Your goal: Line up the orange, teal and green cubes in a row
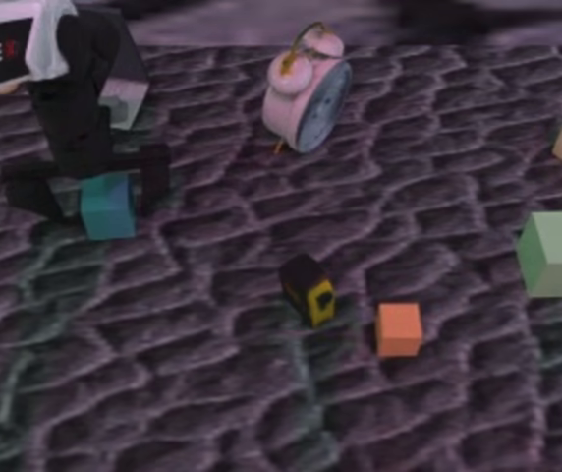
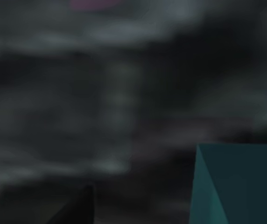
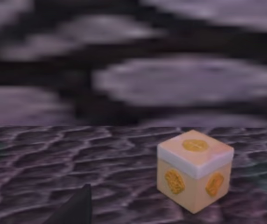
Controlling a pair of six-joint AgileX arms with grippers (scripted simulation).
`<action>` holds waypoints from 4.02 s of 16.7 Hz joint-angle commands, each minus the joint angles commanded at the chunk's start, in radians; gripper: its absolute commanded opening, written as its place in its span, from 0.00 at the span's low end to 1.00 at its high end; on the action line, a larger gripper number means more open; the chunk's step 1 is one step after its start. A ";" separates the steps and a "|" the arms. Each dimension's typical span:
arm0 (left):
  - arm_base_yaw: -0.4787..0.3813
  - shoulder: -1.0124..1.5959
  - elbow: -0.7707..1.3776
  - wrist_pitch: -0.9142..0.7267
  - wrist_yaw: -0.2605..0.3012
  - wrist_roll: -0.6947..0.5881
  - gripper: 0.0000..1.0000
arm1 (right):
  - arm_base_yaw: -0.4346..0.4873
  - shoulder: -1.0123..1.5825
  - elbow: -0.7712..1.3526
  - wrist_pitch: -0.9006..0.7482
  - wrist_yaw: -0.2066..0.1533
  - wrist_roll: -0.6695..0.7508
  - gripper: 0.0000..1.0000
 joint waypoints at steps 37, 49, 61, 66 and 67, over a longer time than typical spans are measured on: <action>0.022 -0.086 0.174 -0.240 -0.007 0.002 0.00 | 0.000 0.000 0.000 0.000 0.000 0.000 1.00; -0.438 -0.148 0.104 -0.254 -0.013 -0.348 0.00 | 0.000 0.000 0.000 0.000 0.000 0.000 1.00; -0.614 -0.182 0.034 -0.208 -0.017 -0.493 0.00 | 0.000 0.000 0.000 0.000 0.000 0.000 1.00; -0.615 -0.148 -0.107 -0.022 -0.017 -0.496 0.00 | 0.000 0.000 0.000 0.000 0.000 0.000 1.00; -0.616 -0.144 -0.121 -0.007 -0.017 -0.497 0.00 | 0.000 0.000 0.000 0.000 0.000 0.000 1.00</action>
